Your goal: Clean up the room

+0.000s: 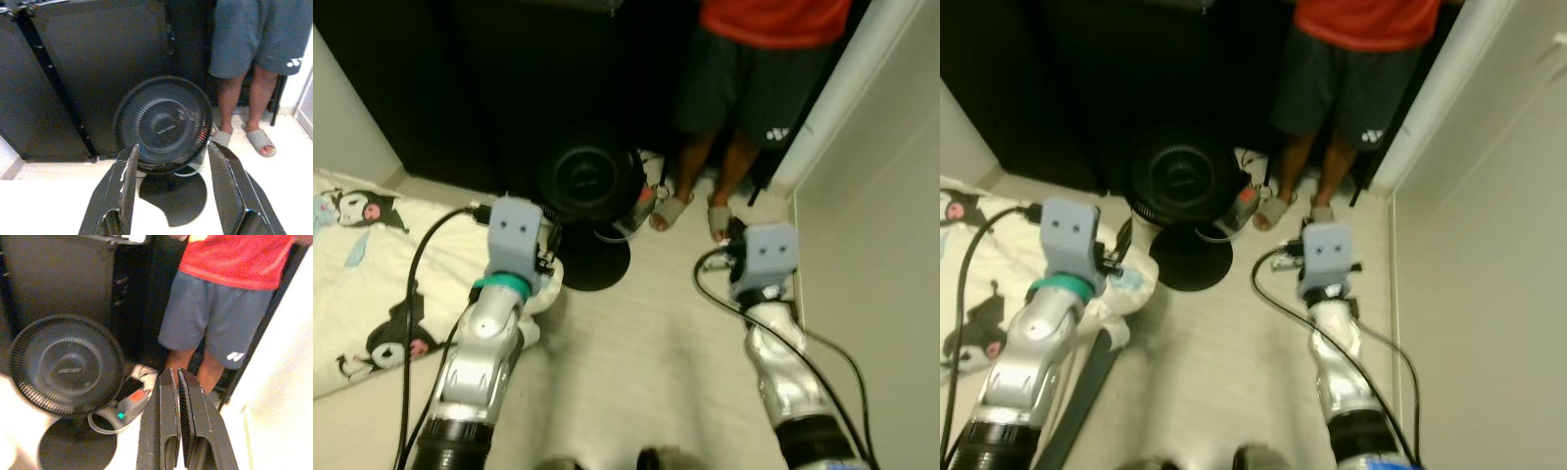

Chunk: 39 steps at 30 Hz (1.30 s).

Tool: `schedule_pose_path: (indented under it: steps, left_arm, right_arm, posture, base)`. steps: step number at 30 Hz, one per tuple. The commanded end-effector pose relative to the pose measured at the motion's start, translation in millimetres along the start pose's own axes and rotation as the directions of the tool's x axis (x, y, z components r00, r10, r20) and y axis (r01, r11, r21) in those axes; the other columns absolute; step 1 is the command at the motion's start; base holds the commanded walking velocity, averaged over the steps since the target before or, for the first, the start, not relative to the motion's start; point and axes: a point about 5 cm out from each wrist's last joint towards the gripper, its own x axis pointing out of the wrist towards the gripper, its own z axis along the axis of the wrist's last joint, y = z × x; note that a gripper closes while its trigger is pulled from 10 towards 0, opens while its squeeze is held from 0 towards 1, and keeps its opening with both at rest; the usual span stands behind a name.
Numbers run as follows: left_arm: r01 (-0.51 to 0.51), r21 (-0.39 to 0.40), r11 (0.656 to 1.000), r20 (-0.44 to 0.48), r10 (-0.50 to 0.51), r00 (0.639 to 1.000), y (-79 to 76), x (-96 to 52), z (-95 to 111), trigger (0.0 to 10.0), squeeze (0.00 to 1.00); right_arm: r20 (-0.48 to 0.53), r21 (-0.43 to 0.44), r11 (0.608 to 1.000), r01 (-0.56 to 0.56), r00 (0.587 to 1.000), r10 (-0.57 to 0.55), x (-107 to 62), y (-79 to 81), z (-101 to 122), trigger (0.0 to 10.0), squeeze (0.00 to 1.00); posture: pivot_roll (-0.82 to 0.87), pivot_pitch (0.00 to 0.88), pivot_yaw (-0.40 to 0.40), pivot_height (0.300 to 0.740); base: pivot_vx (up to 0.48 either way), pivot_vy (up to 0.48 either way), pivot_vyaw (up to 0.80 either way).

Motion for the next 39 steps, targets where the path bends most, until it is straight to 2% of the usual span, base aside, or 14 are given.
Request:
schedule_pose_path:
  steps: [1,23,29,39]
  left_arm:
    - [-0.001,0.008,1.000,-0.018,0.001,1.000,0.8,-1.7,-5,10.0,0.00]
    - [0.005,0.010,1.000,-0.018,-0.005,1.000,-0.5,-1.1,-6,10.0,0.00]
    - [-0.007,0.002,1.000,-0.056,0.008,0.998,0.5,-4.0,-13,10.0,0.00]
    - [-0.003,-0.001,1.000,-0.076,0.002,0.997,-2.4,-6.0,-16,10.0,0.00]
  right_arm:
    - [-0.024,0.006,1.000,-0.009,1.000,0.009,-3.3,3.8,-5,10.0,0.00]
    - [-0.027,-0.001,1.000,-0.009,1.000,0.009,-4.0,3.6,-6,10.0,0.00]
    - [-0.035,-0.014,1.000,-0.015,0.999,0.014,-5.7,3.4,-8,10.0,0.00]
    - [-0.042,-0.009,0.999,-0.032,0.999,0.031,-6.7,5.0,-9,10.0,0.00]
  posture:
    - [-0.03,0.076,0.027,0.740]
    - [-0.03,0.079,0.029,0.740]
    - [-0.03,0.084,0.028,0.740]
    - [-0.03,0.089,0.025,0.740]
  base:
    - [0.277,0.000,0.00]
    - [0.274,0.000,0.00]
    - [0.000,0.000,0.00]
    - [0.000,0.000,0.80]
